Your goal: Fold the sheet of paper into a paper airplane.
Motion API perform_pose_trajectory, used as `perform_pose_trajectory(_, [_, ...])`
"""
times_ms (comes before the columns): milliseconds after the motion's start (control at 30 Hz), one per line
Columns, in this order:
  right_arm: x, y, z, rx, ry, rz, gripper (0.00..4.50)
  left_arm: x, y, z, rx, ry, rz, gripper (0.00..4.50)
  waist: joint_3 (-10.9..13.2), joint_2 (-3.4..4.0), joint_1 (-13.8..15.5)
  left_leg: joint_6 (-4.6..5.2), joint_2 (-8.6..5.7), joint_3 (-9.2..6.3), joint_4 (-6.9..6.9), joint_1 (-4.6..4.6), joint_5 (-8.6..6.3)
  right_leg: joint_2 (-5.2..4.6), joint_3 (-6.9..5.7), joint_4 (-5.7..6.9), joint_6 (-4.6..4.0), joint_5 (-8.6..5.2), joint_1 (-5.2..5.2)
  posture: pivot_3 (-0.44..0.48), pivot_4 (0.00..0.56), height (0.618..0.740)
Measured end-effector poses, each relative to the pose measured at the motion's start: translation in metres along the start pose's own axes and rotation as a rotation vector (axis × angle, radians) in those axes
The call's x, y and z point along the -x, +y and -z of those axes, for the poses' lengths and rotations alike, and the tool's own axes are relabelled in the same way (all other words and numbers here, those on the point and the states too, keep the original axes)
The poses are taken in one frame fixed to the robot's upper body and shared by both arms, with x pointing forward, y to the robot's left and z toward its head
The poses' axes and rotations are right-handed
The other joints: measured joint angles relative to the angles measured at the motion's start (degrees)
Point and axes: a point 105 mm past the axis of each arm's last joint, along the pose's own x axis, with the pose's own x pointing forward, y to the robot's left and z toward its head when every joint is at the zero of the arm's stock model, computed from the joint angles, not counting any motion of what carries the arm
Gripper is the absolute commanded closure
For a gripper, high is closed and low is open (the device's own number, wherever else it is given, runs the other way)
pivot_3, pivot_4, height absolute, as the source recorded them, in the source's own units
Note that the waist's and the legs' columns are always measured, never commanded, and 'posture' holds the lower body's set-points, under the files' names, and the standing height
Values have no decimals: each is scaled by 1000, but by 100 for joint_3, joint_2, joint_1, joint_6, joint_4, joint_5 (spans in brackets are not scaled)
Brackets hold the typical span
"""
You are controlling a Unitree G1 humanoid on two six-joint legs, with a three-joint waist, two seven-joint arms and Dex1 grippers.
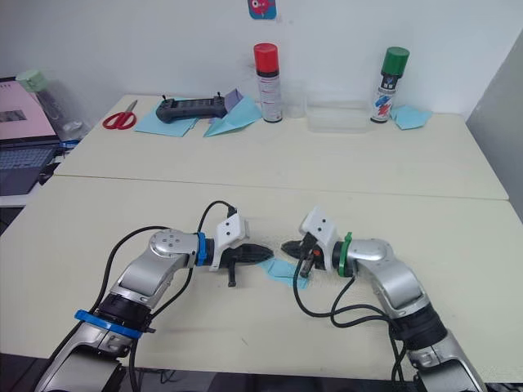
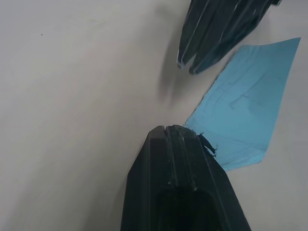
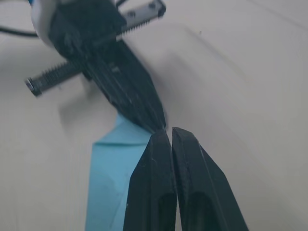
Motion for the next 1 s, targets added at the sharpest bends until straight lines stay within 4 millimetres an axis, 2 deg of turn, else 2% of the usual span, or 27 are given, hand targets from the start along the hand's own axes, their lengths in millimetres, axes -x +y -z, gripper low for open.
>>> perform_pose_trajectory(100, [-4,6,10,6,37,3,4476,-1,-1,0,-1,2,5,4500,0,0,-1,0,0,-1,1,1,0,1,1,2,0,0,0,0,150,740])
perform_pose_trajectory(333, [4,10,16,10,55,18,4476,-2,-1,0,-4,6,6,4500,-7,1,0,0,-1,-1,1,3,0,0,0,-1,0,0,5,0,150,740])
perform_pose_trajectory(633, [41,9,36,27,114,56,4476,-4,-3,1,-6,8,11,4500,-16,0,10,1,-2,-2,-1,18,-1,-3,-2,-27,1,0,33,0,150,740])
perform_pose_trajectory(733, [53,5,39,-71,62,82,4476,-4,-3,1,-9,5,14,4500,-16,-1,17,1,-3,-4,-1,16,-1,-4,-1,-46,7,4,42,0,150,740])
perform_pose_trajectory(833, [50,2,21,-186,-84,89,4476,-3,-3,1,-13,5,12,4500,-14,2,6,1,-3,-5,-1,15,-1,-4,0,-44,11,7,41,0,150,740])
perform_pose_trajectory(900, [45,3,4,-175,-151,73,4476,-4,-3,1,-17,4,13,4500,-13,3,-9,1,-2,-6,-1,15,-1,-3,-2,-44,11,7,40,0,150,740])
perform_pose_trajectory(1000, [34,6,-6,-155,-184,54,4476,-6,-4,0,-20,0,18,4500,-14,3,-12,1,-3,-6,-5,13,-1,-3,-2,-49,11,7,39,0,150,740])
